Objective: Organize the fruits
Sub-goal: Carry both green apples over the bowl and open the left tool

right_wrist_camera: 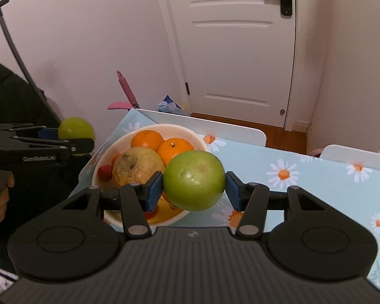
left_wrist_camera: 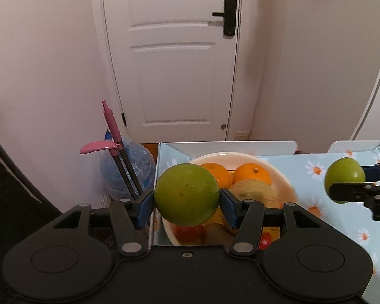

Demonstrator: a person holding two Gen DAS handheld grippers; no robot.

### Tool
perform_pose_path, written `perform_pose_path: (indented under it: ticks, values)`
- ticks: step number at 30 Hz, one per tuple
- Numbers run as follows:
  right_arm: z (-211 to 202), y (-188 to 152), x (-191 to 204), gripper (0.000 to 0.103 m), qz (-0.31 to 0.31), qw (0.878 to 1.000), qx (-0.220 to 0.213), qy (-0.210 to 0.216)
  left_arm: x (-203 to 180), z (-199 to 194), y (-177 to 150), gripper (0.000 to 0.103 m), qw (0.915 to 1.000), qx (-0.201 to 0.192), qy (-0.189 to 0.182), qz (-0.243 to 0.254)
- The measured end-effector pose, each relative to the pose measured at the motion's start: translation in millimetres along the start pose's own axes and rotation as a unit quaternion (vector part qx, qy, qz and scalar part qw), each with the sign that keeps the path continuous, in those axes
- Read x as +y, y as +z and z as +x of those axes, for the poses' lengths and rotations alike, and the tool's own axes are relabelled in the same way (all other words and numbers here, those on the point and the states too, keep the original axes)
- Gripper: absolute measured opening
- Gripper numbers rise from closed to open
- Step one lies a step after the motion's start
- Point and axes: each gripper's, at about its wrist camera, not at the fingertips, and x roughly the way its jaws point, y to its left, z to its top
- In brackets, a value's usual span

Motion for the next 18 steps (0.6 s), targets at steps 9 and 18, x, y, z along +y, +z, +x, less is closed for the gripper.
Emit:
perform_pose_path:
  ticks: [9,18]
  values:
    - [22.3,-3.7,11.3,0.068,0.023,0.999,0.006,-0.028,12.9,45.9,3.7,0.060,0.9994,0.015,-0.022,0.022]
    - [33.0,-4.6,13.1,0.068,0.035,0.998,0.015,-0.041,10.7,68.9,6.6,0.060,0.9980,0.023,-0.044,0.041]
